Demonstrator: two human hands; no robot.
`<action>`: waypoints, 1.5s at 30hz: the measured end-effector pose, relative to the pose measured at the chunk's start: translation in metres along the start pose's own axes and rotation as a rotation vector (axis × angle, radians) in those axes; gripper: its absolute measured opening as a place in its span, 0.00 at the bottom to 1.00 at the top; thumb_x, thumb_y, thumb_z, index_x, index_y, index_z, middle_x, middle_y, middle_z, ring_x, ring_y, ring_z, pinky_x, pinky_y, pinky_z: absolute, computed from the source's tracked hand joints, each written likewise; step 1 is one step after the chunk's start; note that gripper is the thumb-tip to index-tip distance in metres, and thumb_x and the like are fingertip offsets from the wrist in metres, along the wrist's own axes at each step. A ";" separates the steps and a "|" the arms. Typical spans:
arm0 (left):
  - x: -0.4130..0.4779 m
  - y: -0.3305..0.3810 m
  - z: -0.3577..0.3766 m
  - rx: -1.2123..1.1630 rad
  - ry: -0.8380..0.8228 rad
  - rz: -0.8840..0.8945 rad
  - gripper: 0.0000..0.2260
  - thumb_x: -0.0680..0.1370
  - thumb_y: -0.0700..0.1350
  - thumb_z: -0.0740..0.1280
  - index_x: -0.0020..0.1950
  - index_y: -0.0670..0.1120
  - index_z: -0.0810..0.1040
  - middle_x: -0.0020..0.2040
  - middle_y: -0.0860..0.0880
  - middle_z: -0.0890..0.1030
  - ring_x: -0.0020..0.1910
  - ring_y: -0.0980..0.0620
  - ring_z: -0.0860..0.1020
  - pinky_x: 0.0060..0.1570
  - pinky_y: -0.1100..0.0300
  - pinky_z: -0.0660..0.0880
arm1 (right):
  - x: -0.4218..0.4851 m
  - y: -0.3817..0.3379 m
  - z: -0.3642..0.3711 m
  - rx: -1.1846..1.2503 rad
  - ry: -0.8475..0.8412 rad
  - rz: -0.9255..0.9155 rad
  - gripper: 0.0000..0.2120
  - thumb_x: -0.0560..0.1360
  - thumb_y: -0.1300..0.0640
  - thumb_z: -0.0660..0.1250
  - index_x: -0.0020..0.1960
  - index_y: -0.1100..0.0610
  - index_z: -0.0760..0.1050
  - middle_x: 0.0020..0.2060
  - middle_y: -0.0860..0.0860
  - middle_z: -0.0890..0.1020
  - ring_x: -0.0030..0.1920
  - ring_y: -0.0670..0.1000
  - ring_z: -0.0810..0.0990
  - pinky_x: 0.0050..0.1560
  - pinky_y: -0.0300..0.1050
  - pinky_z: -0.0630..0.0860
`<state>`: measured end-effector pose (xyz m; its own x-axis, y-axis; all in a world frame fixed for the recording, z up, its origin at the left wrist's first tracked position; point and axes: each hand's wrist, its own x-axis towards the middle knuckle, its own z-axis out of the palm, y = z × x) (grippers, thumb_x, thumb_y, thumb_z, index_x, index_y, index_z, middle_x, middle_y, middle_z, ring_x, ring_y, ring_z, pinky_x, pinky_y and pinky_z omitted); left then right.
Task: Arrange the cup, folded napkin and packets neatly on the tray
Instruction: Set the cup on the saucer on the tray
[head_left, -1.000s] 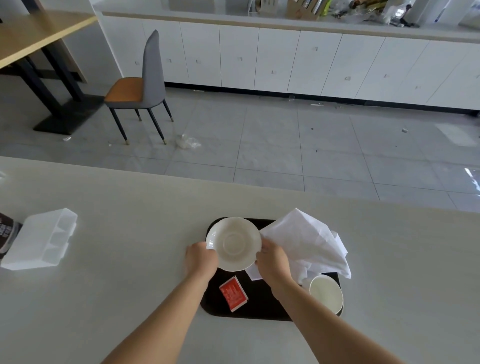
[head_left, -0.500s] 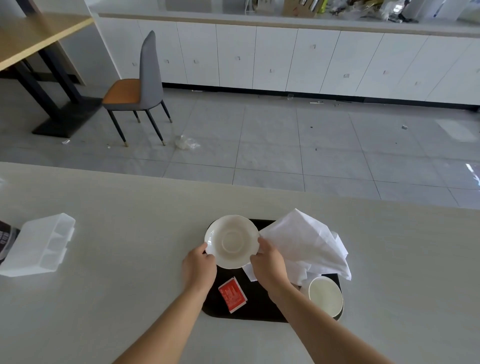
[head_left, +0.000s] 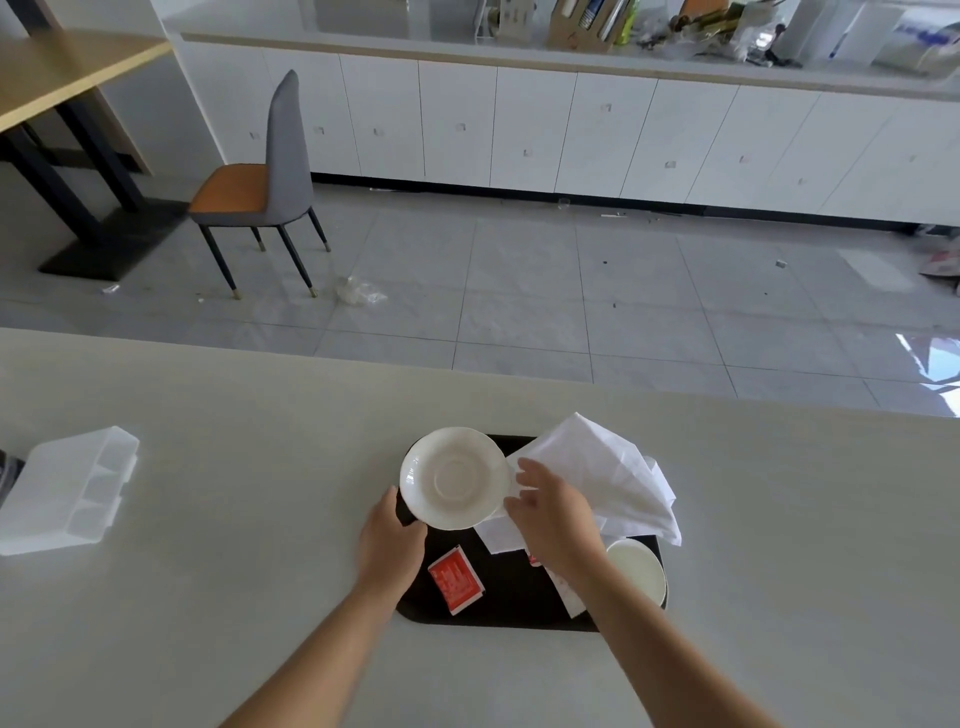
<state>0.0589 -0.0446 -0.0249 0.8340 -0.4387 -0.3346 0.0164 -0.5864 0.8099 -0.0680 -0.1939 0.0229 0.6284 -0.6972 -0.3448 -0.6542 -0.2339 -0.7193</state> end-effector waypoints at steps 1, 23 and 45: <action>-0.001 -0.003 -0.002 0.035 -0.001 -0.005 0.10 0.68 0.37 0.60 0.46 0.49 0.73 0.42 0.48 0.78 0.42 0.43 0.76 0.40 0.51 0.72 | -0.008 0.001 -0.013 0.016 0.050 -0.008 0.22 0.77 0.56 0.67 0.71 0.49 0.72 0.60 0.47 0.82 0.57 0.49 0.81 0.46 0.41 0.78; -0.022 -0.090 -0.022 0.817 -0.195 0.389 0.45 0.69 0.68 0.57 0.79 0.46 0.48 0.80 0.50 0.51 0.77 0.49 0.53 0.72 0.52 0.59 | -0.109 0.130 -0.023 -0.003 0.386 0.289 0.11 0.74 0.50 0.73 0.39 0.53 0.74 0.32 0.49 0.81 0.32 0.50 0.83 0.36 0.47 0.77; -0.024 -0.116 -0.005 0.890 0.012 0.523 0.35 0.76 0.59 0.54 0.79 0.43 0.53 0.77 0.45 0.62 0.77 0.47 0.57 0.76 0.43 0.50 | -0.057 0.034 0.004 0.090 0.295 -0.007 0.13 0.74 0.50 0.69 0.32 0.54 0.75 0.31 0.49 0.84 0.36 0.50 0.82 0.40 0.49 0.79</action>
<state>0.0393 0.0375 -0.1086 0.6251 -0.7798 -0.0348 -0.7599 -0.6181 0.2010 -0.1243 -0.1593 0.0152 0.4752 -0.8654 -0.1588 -0.6020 -0.1882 -0.7760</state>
